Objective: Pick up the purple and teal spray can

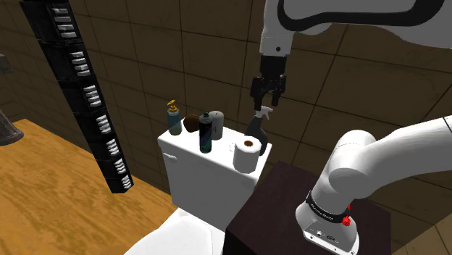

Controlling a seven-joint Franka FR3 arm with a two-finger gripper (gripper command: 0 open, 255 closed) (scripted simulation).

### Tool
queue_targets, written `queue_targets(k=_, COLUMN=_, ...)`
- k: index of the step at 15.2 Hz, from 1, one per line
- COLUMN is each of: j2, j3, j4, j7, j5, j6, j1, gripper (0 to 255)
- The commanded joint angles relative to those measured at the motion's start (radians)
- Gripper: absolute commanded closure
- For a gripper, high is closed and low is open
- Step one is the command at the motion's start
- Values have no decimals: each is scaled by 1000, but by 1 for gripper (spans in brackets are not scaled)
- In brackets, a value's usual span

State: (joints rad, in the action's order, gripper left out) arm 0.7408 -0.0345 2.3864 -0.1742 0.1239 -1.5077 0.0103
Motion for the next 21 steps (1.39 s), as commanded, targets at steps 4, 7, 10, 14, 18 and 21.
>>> queue_targets(k=4, j2=-80, j3=59, j4=-13, j7=-58, j5=-14, j6=-104, j1=0, gripper=0)
queue_targets(k=7, j2=-170, j3=115, j4=-40, j7=-121, j5=-40, j6=-199, j1=-5, gripper=0)
queue_targets(k=10, j2=-268, j3=168, j4=-80, j7=-192, j5=-81, j6=-284, j1=-14, gripper=0)
queue_targets(k=14, j2=-409, j3=233, j4=-155, j7=-298, j5=-162, j6=-376, j1=-31, gripper=0)
queue_targets(k=18, j2=-560, j3=288, j4=-256, j7=-419, j5=-274, j6=-435, j1=-49, gripper=0)
queue_targets(k=21, j2=-659, j3=312, j4=-333, j7=-500, j5=-358, j6=-452, j1=-52, gripper=0)
